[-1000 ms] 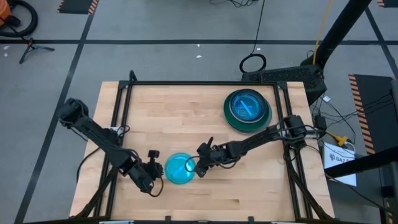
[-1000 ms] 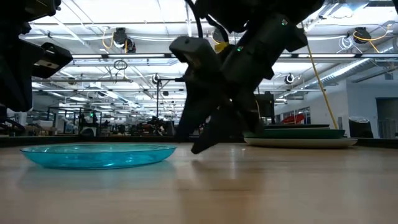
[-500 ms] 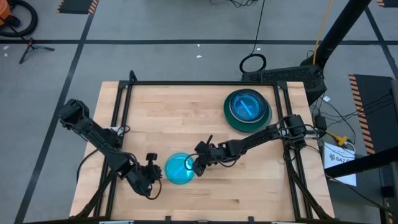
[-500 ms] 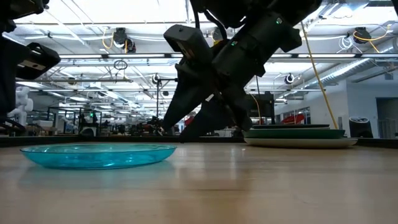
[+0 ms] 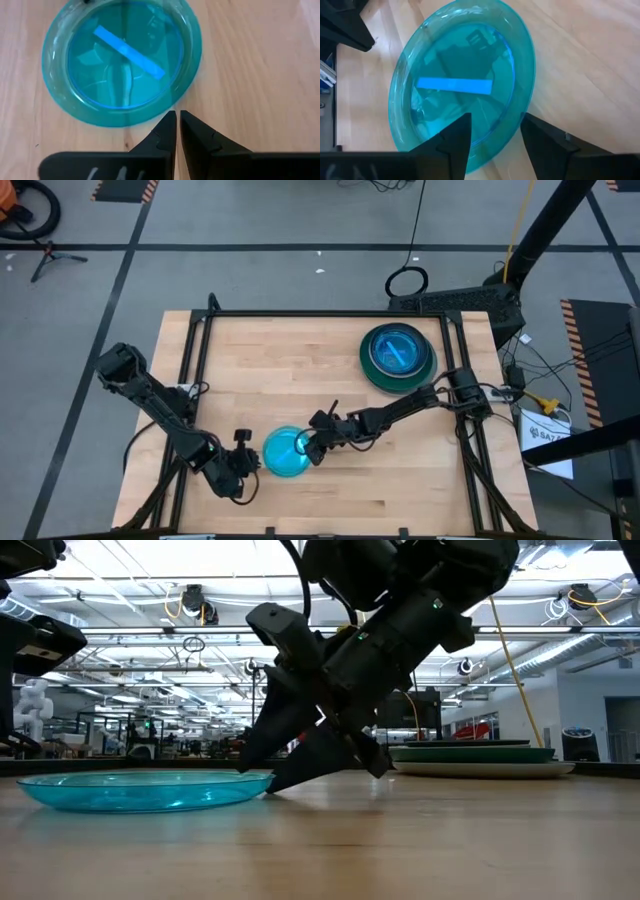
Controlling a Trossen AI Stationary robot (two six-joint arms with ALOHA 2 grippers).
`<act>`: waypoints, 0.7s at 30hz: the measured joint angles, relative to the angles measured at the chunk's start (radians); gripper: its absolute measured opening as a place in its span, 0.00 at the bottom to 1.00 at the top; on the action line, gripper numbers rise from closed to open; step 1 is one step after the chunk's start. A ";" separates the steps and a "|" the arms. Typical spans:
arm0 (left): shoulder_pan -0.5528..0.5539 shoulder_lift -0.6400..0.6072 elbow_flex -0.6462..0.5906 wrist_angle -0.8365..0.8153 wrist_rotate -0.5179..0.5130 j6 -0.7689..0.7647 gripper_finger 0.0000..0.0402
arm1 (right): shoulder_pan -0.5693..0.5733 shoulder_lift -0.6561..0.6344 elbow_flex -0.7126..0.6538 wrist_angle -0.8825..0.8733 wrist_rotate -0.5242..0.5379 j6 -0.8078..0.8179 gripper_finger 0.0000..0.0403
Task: Stack plastic plates
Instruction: Stack the blue plate on the blue plate
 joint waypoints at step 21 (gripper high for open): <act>0.000 0.000 0.000 0.000 -0.032 0.005 0.08 | -0.028 0.003 -0.002 -0.011 0.011 -0.038 0.05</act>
